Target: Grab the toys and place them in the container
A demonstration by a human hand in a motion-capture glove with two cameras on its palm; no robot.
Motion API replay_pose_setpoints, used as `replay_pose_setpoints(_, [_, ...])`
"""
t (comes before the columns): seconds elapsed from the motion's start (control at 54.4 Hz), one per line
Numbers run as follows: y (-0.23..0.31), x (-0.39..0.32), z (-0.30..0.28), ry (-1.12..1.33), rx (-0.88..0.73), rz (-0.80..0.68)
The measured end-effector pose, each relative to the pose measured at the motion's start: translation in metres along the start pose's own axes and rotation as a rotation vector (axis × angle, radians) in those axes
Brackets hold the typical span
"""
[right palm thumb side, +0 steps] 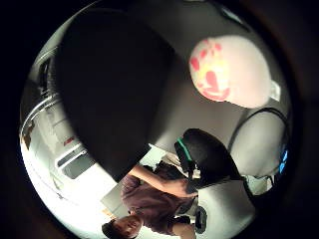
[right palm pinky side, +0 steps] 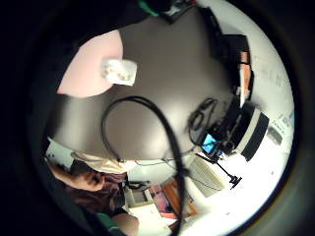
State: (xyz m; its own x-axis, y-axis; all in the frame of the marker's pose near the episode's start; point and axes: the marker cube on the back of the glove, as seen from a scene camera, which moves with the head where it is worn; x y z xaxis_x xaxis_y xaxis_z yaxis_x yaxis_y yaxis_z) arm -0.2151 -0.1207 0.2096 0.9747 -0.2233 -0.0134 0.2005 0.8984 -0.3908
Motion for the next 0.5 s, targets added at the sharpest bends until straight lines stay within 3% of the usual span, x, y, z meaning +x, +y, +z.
replay_pose_setpoints(0.092, [-0.027, 0.005, 0.035, 0.020, -0.028, 0.035])
replay_pose_setpoints(0.221, [-0.046, 0.021, 0.050, 0.007, 0.205, 0.050])
replay_pose_setpoints(0.368, [-0.048, 0.028, 0.049, -0.102, 0.356, 0.033])
replay_pose_setpoints(0.496, [-0.035, 0.033, 0.033, -0.149, 0.297, 0.023])
